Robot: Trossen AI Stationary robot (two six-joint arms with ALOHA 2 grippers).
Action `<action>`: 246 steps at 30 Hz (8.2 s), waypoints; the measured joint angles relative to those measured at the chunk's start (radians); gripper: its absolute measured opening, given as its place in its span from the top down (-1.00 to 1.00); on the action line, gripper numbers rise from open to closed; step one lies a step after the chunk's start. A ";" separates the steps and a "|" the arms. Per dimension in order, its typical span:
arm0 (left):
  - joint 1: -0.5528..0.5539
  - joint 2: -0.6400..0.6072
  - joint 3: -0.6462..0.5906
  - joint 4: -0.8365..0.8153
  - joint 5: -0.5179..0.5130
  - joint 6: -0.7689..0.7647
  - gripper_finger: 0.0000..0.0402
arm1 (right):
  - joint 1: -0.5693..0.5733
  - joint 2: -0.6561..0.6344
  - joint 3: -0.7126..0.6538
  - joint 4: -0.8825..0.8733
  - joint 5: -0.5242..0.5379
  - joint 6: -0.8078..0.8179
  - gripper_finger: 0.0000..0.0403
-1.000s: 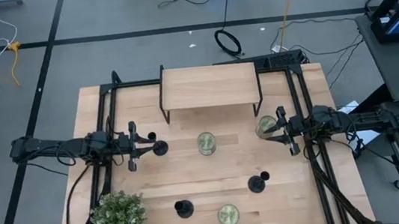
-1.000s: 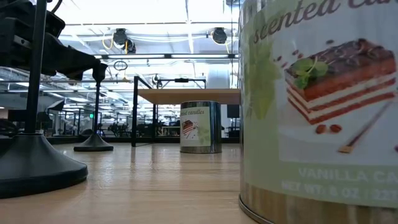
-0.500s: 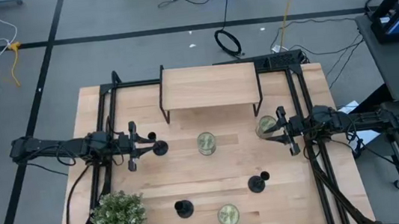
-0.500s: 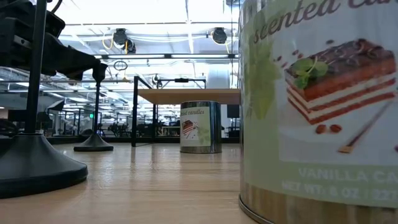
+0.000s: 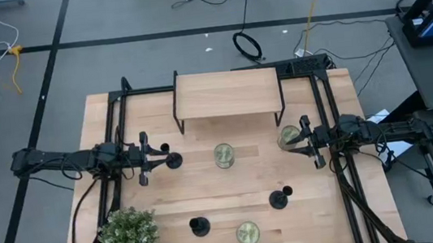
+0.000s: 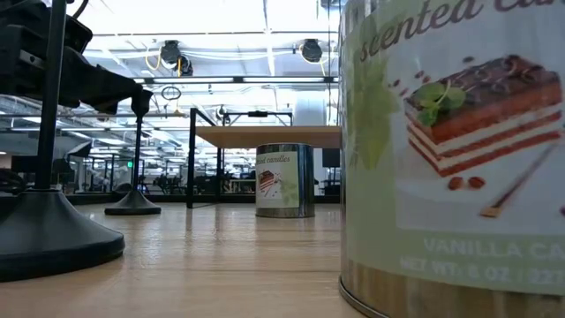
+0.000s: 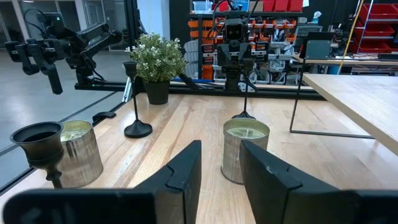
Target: Pick & Place candle stick holders
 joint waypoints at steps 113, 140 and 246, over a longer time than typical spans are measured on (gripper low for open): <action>0.006 0.384 0.326 -0.365 -0.263 -0.135 -0.44 | -0.002 0.316 0.323 -0.013 0.180 -0.078 -0.07; 0.006 0.517 0.328 -0.162 -0.259 -0.185 0.84 | -0.002 0.319 0.255 -0.043 0.183 -0.082 -0.04; 0.664 0.872 1.212 -0.499 0.157 0.027 -0.30 | 0.291 1.031 0.157 0.602 -0.276 -0.062 -0.44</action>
